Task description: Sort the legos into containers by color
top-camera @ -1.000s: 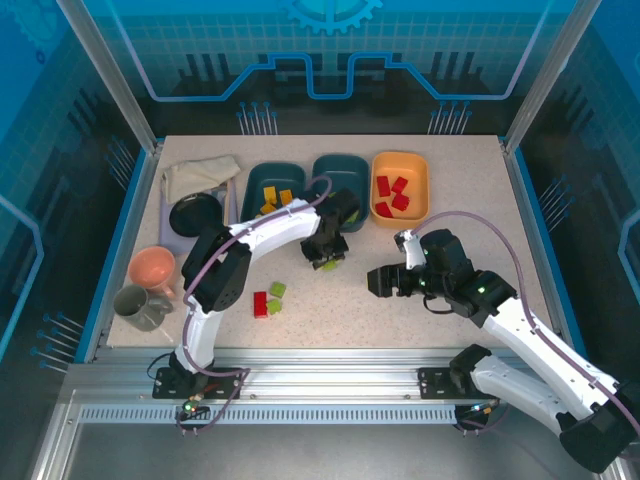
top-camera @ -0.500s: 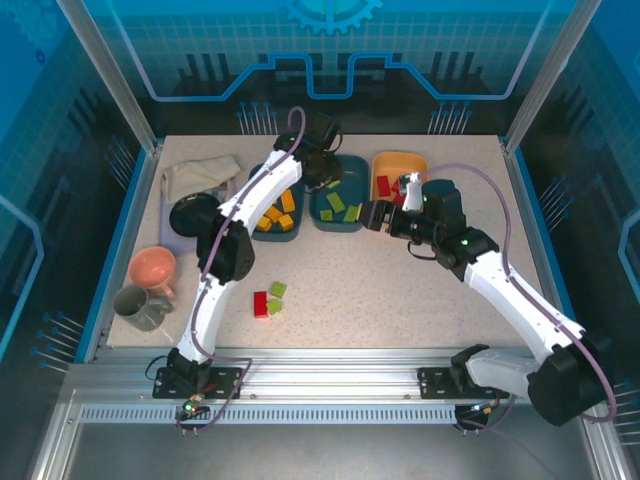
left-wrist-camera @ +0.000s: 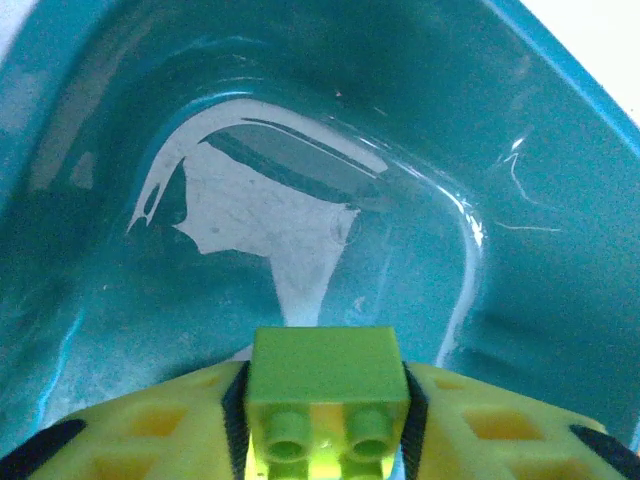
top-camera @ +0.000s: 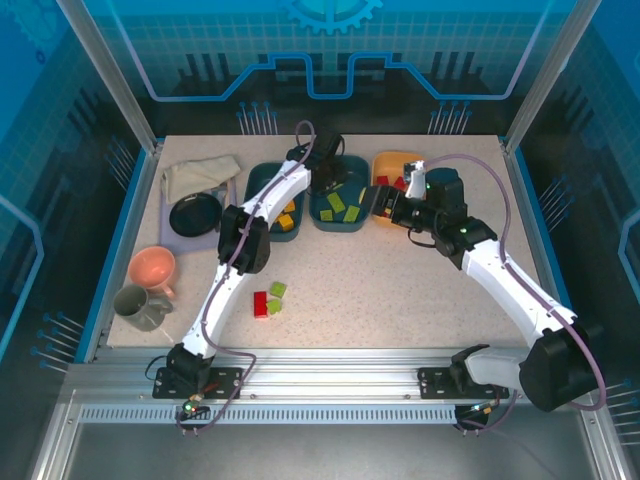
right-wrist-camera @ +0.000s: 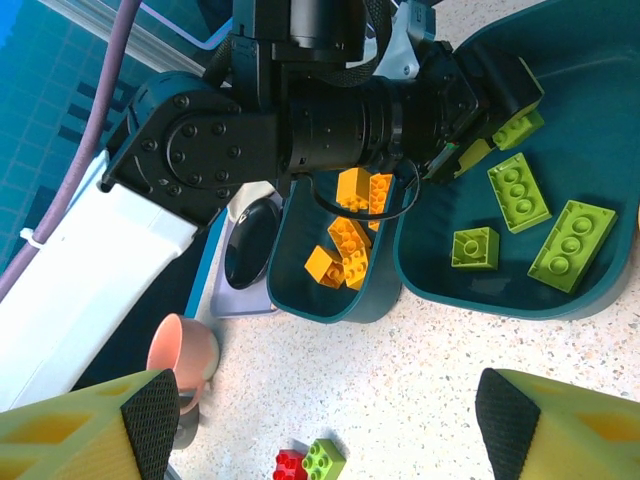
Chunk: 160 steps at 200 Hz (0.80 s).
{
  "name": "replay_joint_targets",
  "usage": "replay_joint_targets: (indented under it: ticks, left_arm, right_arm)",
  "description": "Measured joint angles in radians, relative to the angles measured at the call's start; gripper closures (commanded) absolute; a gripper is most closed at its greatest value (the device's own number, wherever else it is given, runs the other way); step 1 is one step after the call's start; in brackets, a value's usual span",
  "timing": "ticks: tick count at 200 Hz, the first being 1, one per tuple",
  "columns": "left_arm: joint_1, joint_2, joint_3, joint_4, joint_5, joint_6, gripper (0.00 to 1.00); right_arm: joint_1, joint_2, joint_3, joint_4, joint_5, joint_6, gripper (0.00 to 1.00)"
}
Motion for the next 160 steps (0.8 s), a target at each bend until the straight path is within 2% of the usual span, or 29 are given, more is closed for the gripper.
replay_joint_targets:
  ticks: [43, 92, 122, 160]
  left_arm:
    - [0.000, 0.003, 0.012, 0.002, 0.001, -0.013, 0.38]
    - [0.000, -0.051, -0.008, -0.016, 0.004, -0.035, 0.36]
    - [0.000, -0.289, -0.195, -0.040, -0.001, -0.047, 0.35]
    - [0.011, -0.720, -0.553, -0.059, -0.027, -0.061, 0.35]
  right_arm:
    - [-0.015, 0.000, 0.000, 0.000, -0.013, -0.001, 0.19]
    - [-0.014, 0.000, 0.011, -0.049, -0.023, -0.067, 0.20]
    - [0.032, 0.009, 0.084, -0.154, 0.005, -0.181, 0.21]
    - [0.197, 0.020, 0.107, -0.227, 0.068, -0.277, 0.21]
